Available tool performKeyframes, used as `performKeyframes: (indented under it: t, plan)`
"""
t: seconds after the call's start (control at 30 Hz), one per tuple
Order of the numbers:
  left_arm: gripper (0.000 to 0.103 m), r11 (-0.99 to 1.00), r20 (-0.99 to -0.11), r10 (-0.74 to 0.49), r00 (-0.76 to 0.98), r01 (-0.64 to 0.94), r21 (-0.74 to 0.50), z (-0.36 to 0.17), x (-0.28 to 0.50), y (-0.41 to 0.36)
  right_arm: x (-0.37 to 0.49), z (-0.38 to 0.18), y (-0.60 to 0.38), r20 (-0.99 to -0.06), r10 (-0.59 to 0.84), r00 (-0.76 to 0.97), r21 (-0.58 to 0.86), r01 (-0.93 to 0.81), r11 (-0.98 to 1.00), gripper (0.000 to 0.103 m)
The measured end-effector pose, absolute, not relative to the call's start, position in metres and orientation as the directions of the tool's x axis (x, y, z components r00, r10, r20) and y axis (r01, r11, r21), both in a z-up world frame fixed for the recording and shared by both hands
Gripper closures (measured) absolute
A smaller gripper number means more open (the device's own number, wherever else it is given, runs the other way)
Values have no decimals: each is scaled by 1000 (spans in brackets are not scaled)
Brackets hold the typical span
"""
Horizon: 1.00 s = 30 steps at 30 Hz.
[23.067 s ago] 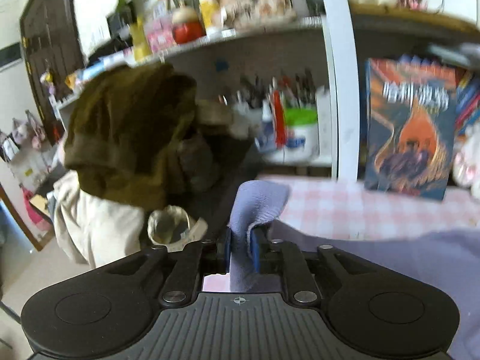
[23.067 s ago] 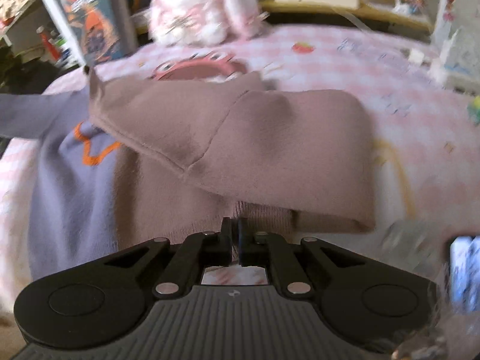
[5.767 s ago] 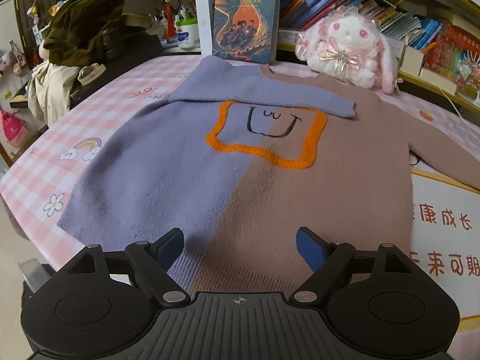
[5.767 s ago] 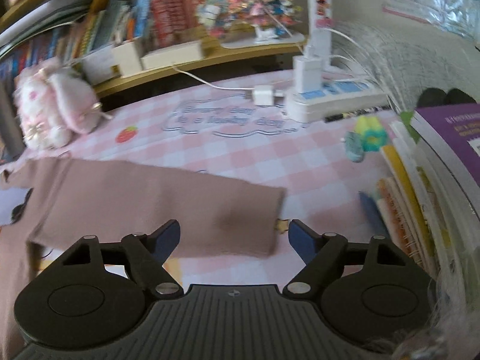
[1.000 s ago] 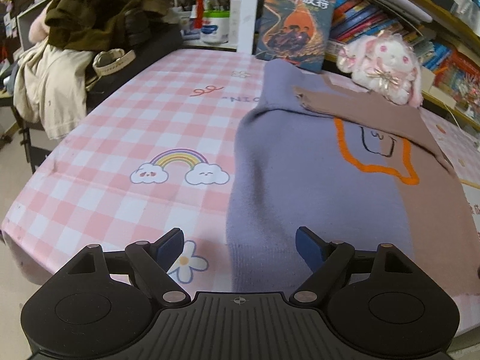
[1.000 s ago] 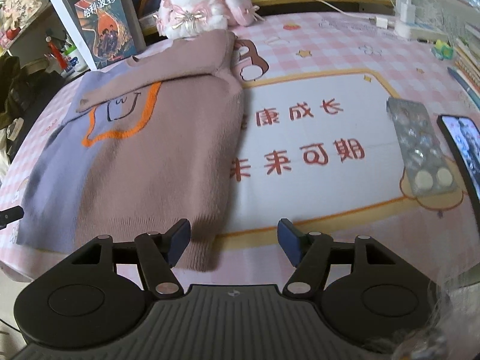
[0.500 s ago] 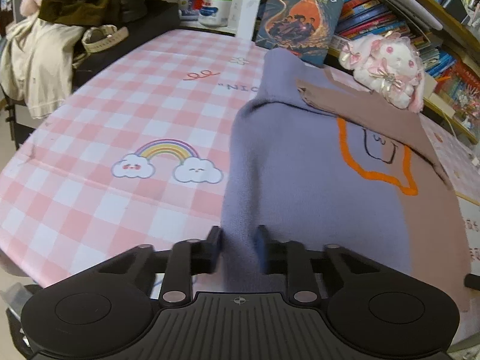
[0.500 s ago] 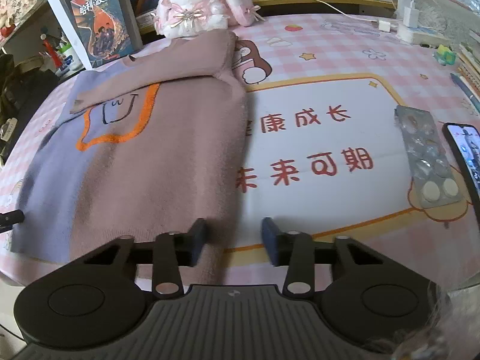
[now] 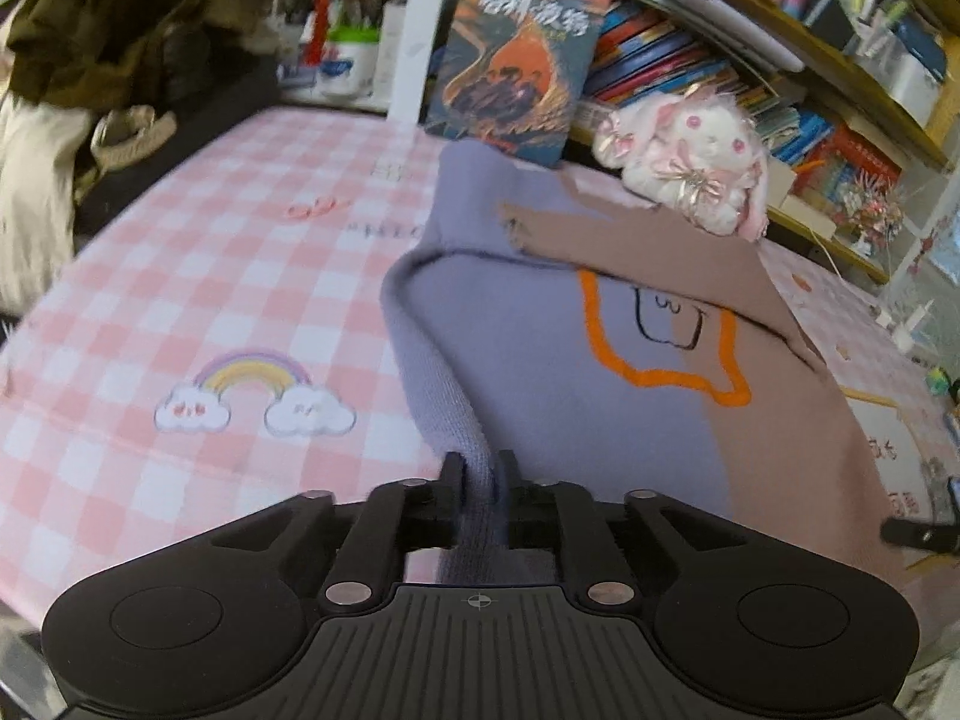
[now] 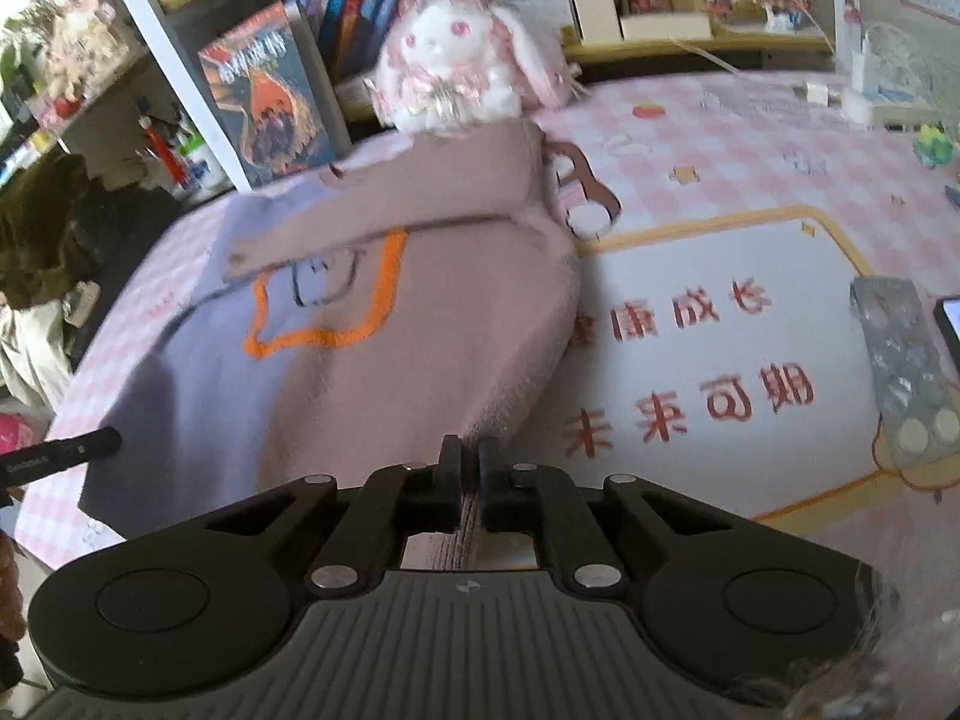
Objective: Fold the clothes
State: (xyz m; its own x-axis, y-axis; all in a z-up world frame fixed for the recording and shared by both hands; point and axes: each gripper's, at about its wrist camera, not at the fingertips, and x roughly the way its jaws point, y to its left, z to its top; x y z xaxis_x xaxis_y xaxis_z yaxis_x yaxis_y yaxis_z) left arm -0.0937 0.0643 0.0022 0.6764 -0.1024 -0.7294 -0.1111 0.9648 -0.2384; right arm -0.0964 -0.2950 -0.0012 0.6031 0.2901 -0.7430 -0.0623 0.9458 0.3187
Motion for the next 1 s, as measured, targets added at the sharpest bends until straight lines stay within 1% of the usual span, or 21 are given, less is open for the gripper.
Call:
performKeyframes:
  t: [0.03,0.07,0.1,0.13,0.17,0.23,0.33,0.37,0.4,0.43,0.47,0.5,0.53,0.67,0.77,0.87,0.9,0.93,1.0]
  plan:
    - [50,958,-735,-115,668,-120,-259,0,-94,69,-96,-4,-295,-751,287,595,320,-53,946,94]
    - [41,948,-734,-136,665,-128,-291,-2,-95,73,-96,-7,-296,-758,284,587,321,-44,946,88]
    - [36,937,-732,-156,663,-136,-323,-4,-95,77,-96,-9,-296,-766,281,578,321,-35,946,84]
    - [35,925,-724,-176,667,-140,-354,-4,-97,80,-96,-12,-297,-773,278,569,322,-25,946,74]
    - [35,912,-720,-200,664,-143,-385,-6,-98,84,-96,-15,-298,-779,283,560,330,-17,944,69]
    - [35,898,-720,-220,658,-152,-413,-9,-99,87,-97,-22,-299,-789,295,538,348,-4,937,68]
    - [40,888,-731,-222,645,-176,-424,-15,-98,90,-97,-24,-299,-792,301,532,354,-3,935,66]
    - [55,890,-735,-213,644,-182,-417,-16,-98,89,-97,-24,-298,-794,300,529,351,-4,936,71]
    - [75,894,-745,-205,635,-189,-407,-17,-97,89,-96,-24,-297,-795,299,527,348,-6,937,77]
    - [96,897,-755,-197,626,-196,-397,-18,-95,89,-95,-25,-296,-800,299,521,346,-7,938,89]
    - [97,900,-762,-190,619,-201,-388,-19,-94,89,-94,-25,-296,-800,301,519,347,-9,938,92]
    - [100,901,-749,-190,635,-190,-389,-14,-95,89,-95,-24,-296,-794,299,528,347,-10,938,93]
    - [101,903,-735,-189,652,-178,-391,-9,-97,88,-96,-20,-296,-782,297,548,346,-14,938,93]
    - [101,910,-684,-190,704,-135,-391,9,-102,86,-104,4,-302,-700,311,643,378,-36,925,94]
    - [101,911,-705,-191,683,-144,-387,3,-100,87,-104,1,-301,-714,305,631,373,-27,928,94]
    - [98,909,-723,-195,662,-156,-388,-4,-101,90,-104,-3,-300,-731,299,614,366,-17,930,94]
    - [96,908,-728,-196,657,-160,-388,-6,-102,91,-104,-5,-300,-736,296,608,364,-13,931,94]
    - [95,907,-734,-196,651,-163,-387,-8,-103,92,-104,-6,-299,-742,294,603,362,-10,932,93]
    - [88,903,-738,-200,644,-172,-394,-10,-105,95,-104,-9,-299,-753,290,591,357,-3,934,93]
